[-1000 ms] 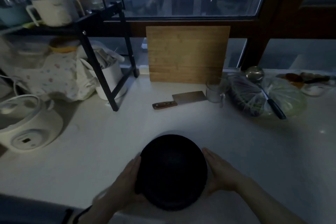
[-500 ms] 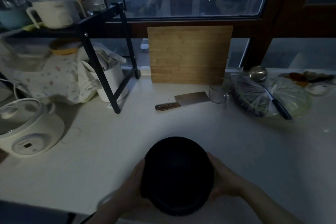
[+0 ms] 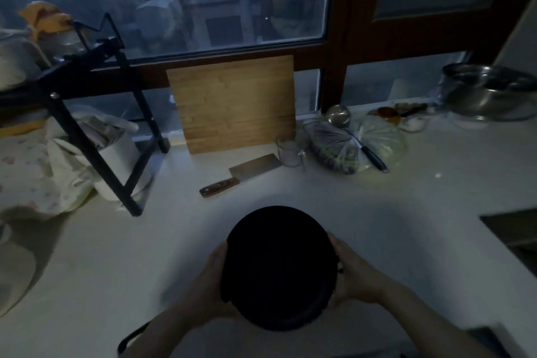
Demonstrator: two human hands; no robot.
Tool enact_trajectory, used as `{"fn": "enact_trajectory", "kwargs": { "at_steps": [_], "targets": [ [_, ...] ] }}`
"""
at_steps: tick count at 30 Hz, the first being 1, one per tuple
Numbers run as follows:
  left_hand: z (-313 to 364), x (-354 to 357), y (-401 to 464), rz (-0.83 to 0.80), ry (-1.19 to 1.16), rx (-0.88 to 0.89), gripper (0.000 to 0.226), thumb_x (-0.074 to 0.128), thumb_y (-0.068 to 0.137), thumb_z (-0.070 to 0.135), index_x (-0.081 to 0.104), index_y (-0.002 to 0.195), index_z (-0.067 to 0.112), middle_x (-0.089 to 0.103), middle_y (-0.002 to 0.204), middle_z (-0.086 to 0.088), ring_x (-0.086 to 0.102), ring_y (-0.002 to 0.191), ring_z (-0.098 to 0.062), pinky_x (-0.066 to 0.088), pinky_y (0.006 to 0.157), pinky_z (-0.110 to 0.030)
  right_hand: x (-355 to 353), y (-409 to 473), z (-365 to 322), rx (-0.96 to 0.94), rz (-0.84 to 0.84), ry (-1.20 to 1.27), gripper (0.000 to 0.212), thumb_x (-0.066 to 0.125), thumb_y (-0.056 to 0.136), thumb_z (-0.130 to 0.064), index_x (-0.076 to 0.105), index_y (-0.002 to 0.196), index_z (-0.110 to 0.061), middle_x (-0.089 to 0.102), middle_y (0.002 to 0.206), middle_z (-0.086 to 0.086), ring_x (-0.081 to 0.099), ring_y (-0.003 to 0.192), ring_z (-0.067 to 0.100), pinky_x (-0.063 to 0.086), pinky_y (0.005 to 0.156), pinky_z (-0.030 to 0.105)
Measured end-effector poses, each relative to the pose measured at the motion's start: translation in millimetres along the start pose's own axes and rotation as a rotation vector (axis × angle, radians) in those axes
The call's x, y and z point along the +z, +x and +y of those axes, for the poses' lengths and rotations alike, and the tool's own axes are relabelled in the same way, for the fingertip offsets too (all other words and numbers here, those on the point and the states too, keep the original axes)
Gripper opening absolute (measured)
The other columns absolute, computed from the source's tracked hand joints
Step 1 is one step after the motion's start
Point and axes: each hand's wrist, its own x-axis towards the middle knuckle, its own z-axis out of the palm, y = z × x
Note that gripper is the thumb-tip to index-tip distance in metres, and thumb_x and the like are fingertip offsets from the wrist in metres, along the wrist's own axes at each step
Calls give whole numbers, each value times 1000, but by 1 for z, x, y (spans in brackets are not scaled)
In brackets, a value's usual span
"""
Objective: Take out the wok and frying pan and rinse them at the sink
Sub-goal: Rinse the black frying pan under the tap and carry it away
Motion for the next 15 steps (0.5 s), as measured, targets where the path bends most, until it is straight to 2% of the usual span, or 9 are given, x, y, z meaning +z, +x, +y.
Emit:
{"fn": "enact_trajectory", "kwargs": {
  "at_steps": [2,4,7,9,13,15],
  "targets": [
    [18,5,21,-55,-8,43,131,82,49,69,2,146,31,3,149,29,9,138,10,16,112,-11,-16,-23,4,25,74,3,132,95,47,-46,2,141,-54,4,138,-53,20,128,-24,29,99,2],
    [40,14,44,-107,-2,75,136,82,46,70,-1,147,31,4,151,22,10,140,4,18,113,-15,-33,-50,13,68,152,-18,132,96,49,-42,4,144,-48,7,143,-48,19,129,-24,28,99,0],
    [78,37,82,-193,11,152,142,80,44,73,-7,148,32,0,152,22,9,141,0,20,116,-26,-58,-96,30,153,272,-21,139,95,49,-47,0,151,-42,13,154,-27,23,139,-4,34,111,21],
    [104,55,105,-244,32,183,146,81,44,71,-11,149,29,-3,154,21,9,141,-2,24,116,-33,-77,-127,39,207,337,-42,144,95,46,-49,-2,152,-41,16,155,-23,25,139,1,36,113,30],
    [169,107,151,-336,21,293,149,81,39,71,-6,150,22,4,154,14,16,142,-8,31,112,-30,-116,-201,59,287,512,-62,135,97,39,-46,15,147,-48,38,143,-21,42,131,3,44,104,24],
    [204,138,173,-378,30,344,150,86,38,64,-3,151,23,7,154,14,19,141,-9,33,111,-30,-133,-241,74,320,570,-61,134,95,43,-53,14,149,-46,35,147,-20,39,135,2,42,107,28]
  ]
}}
